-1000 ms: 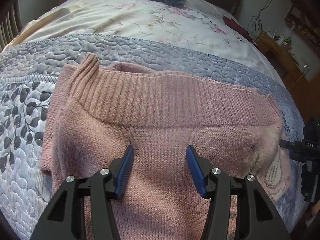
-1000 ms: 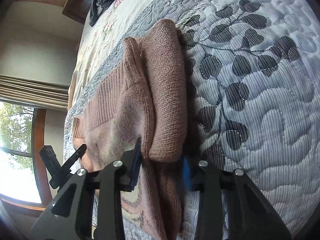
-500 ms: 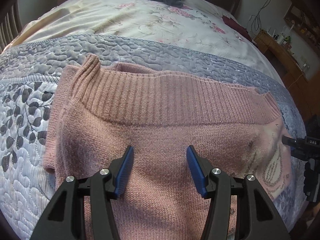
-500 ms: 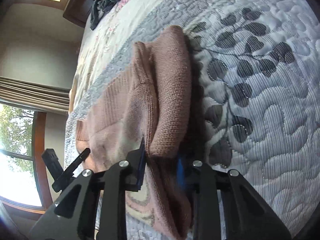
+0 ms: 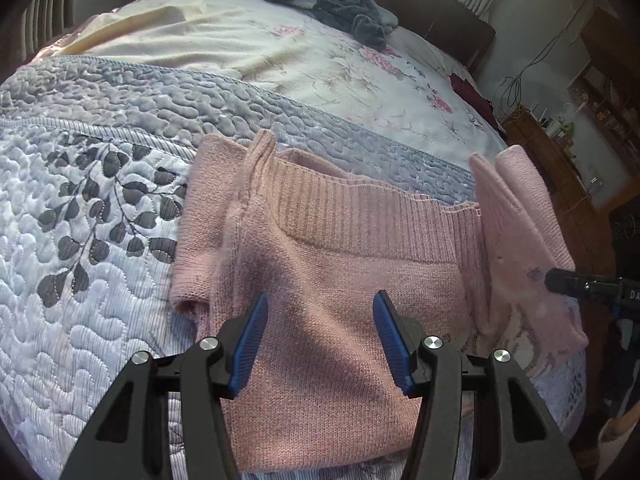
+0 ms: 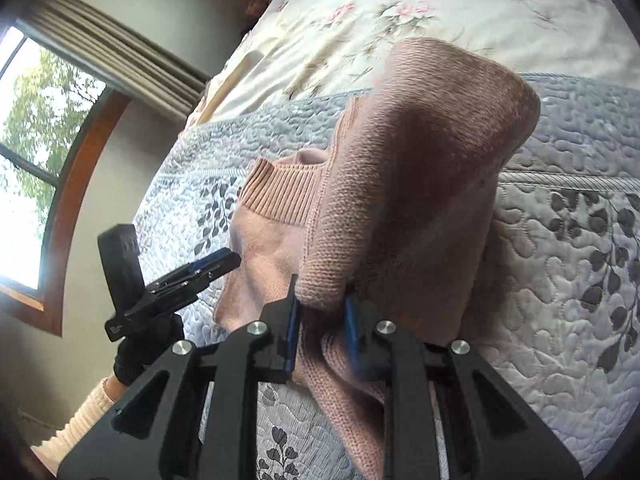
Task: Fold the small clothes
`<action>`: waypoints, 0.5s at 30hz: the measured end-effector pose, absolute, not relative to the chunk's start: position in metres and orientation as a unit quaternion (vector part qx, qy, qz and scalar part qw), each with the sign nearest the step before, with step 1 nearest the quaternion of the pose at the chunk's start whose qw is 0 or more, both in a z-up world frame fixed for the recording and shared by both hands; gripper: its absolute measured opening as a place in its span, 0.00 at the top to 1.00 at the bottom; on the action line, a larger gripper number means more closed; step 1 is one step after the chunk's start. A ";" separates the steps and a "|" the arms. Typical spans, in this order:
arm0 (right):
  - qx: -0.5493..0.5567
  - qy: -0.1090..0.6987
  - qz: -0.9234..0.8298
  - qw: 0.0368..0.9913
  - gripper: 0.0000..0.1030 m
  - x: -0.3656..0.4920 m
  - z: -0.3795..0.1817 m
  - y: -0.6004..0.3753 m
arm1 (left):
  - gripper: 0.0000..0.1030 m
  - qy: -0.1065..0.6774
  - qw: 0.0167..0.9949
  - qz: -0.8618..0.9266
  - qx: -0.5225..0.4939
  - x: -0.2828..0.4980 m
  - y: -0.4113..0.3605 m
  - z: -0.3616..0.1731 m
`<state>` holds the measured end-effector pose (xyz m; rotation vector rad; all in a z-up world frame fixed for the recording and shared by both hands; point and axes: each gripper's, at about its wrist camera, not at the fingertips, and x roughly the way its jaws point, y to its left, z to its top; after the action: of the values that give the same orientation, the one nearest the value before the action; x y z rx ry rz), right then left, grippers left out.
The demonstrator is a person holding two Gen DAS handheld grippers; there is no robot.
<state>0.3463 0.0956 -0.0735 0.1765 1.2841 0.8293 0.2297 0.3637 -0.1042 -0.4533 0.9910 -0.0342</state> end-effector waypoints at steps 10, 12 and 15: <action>0.037 0.637 0.348 0.687 0.76 0.340 -0.141 0.157 | 0.46 0.466 0.844 -0.037 -0.262 0.232 0.373 -0.105; 0.045 0.644 0.352 0.677 0.63 0.336 -0.147 0.155 | 0.46 0.468 0.838 -0.047 -0.278 0.234 0.370 -0.107; 0.059 0.640 0.372 0.669 0.61 0.331 -0.139 0.152 | 0.46 0.473 0.828 -0.062 -0.294 0.240 0.363 -0.109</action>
<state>0.3312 0.1524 -0.1394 0.1340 1.4436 0.8380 0.2404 0.3632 -0.1095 -0.6234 1.0047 -0.1306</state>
